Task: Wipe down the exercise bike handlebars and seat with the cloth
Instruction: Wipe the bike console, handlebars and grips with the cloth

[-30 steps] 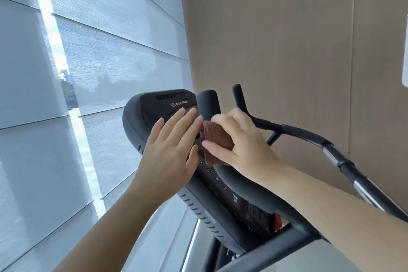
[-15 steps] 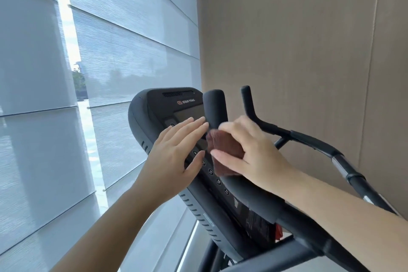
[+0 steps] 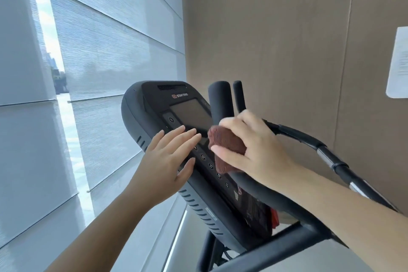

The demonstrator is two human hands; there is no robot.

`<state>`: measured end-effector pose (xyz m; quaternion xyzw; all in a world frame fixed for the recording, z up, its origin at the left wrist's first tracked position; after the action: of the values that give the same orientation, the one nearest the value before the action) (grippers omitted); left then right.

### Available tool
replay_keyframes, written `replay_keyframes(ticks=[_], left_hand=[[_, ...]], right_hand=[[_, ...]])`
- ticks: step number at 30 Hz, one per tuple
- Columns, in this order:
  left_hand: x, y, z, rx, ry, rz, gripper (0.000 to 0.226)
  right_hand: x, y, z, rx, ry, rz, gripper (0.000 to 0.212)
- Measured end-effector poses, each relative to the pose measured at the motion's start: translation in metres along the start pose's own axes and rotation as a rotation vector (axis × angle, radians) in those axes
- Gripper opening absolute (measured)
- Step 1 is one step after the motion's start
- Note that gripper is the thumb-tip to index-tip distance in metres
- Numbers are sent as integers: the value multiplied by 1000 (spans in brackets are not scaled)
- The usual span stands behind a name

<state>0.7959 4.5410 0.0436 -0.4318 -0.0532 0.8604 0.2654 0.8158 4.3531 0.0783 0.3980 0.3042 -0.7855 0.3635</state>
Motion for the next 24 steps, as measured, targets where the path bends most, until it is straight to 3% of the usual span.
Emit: replay_keyframes(ticks=[3, 5, 10, 13, 18, 24], left_hand=[[6, -14, -9, -17, -15, -23, 46], [9, -24, -17, -48, -8, -77, 44], [12, -43, -28, -65, 80, -198, 36], [8, -51, -31, -66, 110, -263, 33], [5, -60, -35, -49, 165, -324, 29], [2, -67, -40, -27, 255, -394, 27]], right_hand=[[-43, -13, 0, 34, 277, -145, 43], [-48, -20, -4, 130, 360, -166, 42], [23, -30, -28, 570, 245, -29, 33], [16, -32, -27, 563, 264, -82, 37], [-50, -41, -20, 562, 481, -126, 38], [39, -36, -44, 805, 339, -76, 29]])
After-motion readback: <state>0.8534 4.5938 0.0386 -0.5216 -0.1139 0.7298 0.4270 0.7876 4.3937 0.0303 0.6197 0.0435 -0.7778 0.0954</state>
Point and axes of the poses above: each hand's wrist, its own x-axis away from the middle knuckle, its own z-axis out of the back of the hand, y = z × x, the point moved 2 cm from there along -x, towards the middle knuckle, and after that the axes turned 9 degrees about -z, right-handed, at the moved point
